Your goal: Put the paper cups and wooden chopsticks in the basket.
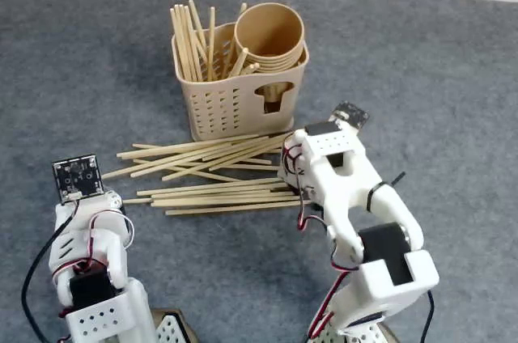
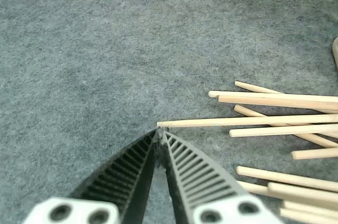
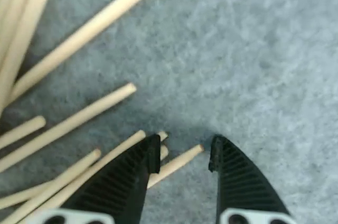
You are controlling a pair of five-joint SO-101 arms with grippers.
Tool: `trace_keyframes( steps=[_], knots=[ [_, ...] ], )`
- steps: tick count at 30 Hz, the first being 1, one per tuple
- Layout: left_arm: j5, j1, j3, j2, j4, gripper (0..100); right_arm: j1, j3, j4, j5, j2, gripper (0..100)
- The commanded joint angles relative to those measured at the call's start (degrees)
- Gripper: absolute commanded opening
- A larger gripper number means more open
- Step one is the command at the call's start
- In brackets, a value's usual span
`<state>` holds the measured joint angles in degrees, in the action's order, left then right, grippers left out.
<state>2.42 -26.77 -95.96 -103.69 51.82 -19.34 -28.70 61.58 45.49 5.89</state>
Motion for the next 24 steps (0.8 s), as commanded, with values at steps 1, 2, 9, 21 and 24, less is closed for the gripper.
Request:
trace_keyframes(
  steps=[1,2,9,21,24],
  knots=[
    [0.4,-0.4,-1.2,-0.4,-1.1,1,1.7,1.8,-0.9,0.7,0.8,15.9],
    [0.4,-0.4,-1.2,-0.4,-1.1,1,1.9,1.7,-0.9,0.7,0.9,15.8],
    [0.4,-0.4,-1.2,-0.4,-1.1,1,2.2,1.5,-0.9,0.6,0.8,0.6],
    [0.4,-0.4,-1.2,-0.4,-1.1,1,5.0,2.0,1.7,0.5,0.6,0.5],
    [0.4,-0.4,-1.2,-0.4,-1.1,1,5.8,4.5,5.1,-2.7,-0.9,0.5]
  ],
)
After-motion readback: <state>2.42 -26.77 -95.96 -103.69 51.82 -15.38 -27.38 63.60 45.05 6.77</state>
